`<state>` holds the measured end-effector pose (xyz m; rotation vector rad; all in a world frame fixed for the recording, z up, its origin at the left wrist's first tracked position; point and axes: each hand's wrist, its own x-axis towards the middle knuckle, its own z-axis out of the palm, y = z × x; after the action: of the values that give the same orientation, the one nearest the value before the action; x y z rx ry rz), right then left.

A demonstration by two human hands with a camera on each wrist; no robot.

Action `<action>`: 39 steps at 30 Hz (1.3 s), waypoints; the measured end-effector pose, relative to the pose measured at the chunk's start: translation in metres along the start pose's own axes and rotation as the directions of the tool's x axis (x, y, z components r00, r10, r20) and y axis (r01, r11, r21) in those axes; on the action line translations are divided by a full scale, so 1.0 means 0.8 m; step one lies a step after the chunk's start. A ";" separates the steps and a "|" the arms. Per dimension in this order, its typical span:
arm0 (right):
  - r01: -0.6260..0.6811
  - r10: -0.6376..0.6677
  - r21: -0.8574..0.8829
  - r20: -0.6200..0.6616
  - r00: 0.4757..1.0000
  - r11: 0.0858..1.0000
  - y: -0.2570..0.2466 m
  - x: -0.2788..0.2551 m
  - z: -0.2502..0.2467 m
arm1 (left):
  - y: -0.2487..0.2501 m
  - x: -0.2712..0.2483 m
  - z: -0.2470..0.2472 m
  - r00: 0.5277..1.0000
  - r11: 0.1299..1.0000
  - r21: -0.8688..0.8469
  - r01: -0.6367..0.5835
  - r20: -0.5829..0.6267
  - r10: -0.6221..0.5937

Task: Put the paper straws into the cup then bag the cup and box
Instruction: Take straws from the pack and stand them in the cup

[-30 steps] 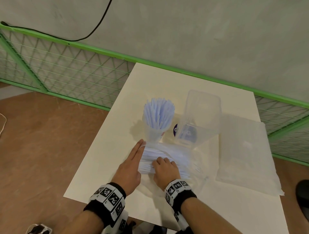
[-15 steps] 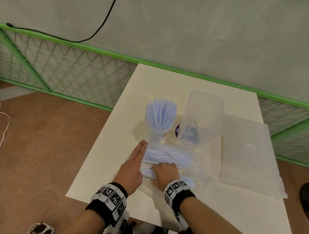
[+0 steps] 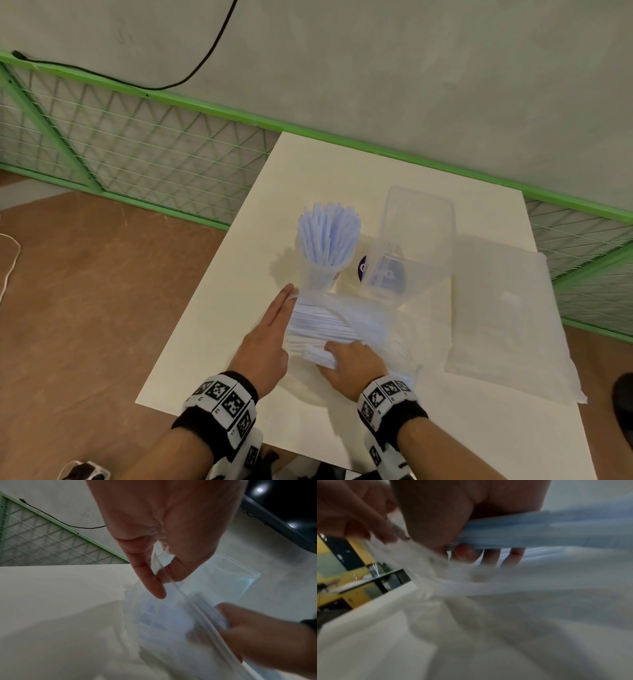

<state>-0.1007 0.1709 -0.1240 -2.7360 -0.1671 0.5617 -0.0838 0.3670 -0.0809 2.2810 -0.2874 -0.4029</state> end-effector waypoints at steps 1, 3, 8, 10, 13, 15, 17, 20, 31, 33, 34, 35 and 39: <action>0.040 -0.034 0.118 -0.052 0.998 0.992 0.000 -0.005 -0.006 | 0.000 0.000 0.000 1.000 1.000 0.002 0.003 -0.003 -0.003; 0.125 -0.065 0.314 -0.192 0.979 0.941 -0.006 -0.017 -0.020 | -0.001 0.000 0.000 1.000 1.000 0.006 0.007 -0.005 -0.007; 0.107 0.185 0.793 -0.268 0.945 0.600 -0.022 -0.039 -0.048 | -0.003 0.002 0.002 1.000 1.000 -0.001 -0.010 -0.020 0.010; 0.083 0.218 0.847 -0.228 0.949 0.525 -0.019 -0.043 -0.048 | -0.004 0.003 0.003 1.000 1.000 0.003 -0.018 -0.019 0.018; 0.083 0.283 0.883 -0.235 0.930 0.462 -0.016 -0.042 -0.044 | -0.004 0.003 0.005 1.000 1.000 0.002 -0.014 -0.011 0.014; 0.091 0.297 0.891 -0.242 0.924 0.444 -0.019 -0.039 -0.044 | -0.003 0.003 0.006 1.000 1.000 0.004 -0.017 -0.004 0.017; 0.095 0.326 0.882 -0.268 0.906 0.462 -0.025 -0.038 -0.047 | -0.003 0.004 0.007 1.000 1.000 0.009 -0.027 -0.003 0.027; 0.140 0.347 0.874 -0.326 0.879 0.466 -0.031 -0.042 -0.049 | -0.004 0.005 0.007 0.999 0.999 0.006 -0.034 -0.003 0.034; -0.167 0.314 0.590 -0.156 0.936 0.790 -0.005 -0.036 -0.053 | -0.004 0.005 0.007 1.000 1.000 0.001 -0.020 0.012 0.020; -0.124 0.314 0.656 -0.180 0.932 0.745 -0.011 -0.029 -0.088 | -0.005 0.005 0.007 1.000 1.000 -0.003 -0.010 0.012 0.010; -0.058 0.293 0.715 -0.211 0.932 0.697 -0.018 -0.028 -0.114 | -0.005 0.005 0.007 1.000 1.000 -0.005 -0.006 0.010 0.006; 0.012 0.265 0.772 -0.232 0.936 0.635 -0.025 -0.026 -0.142 | -0.005 0.004 0.007 1.000 1.000 -0.006 -0.004 0.008 0.004; 0.208 0.101 0.717 -0.363 0.926 0.666 -0.042 -0.004 -0.234 | -0.004 0.003 0.007 1.000 1.000 -0.013 -0.002 0.016 0.002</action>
<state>-0.0296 0.1446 0.0509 -1.9454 0.0747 0.0302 -0.0838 0.3647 -0.0877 2.2657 -0.2946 -0.4207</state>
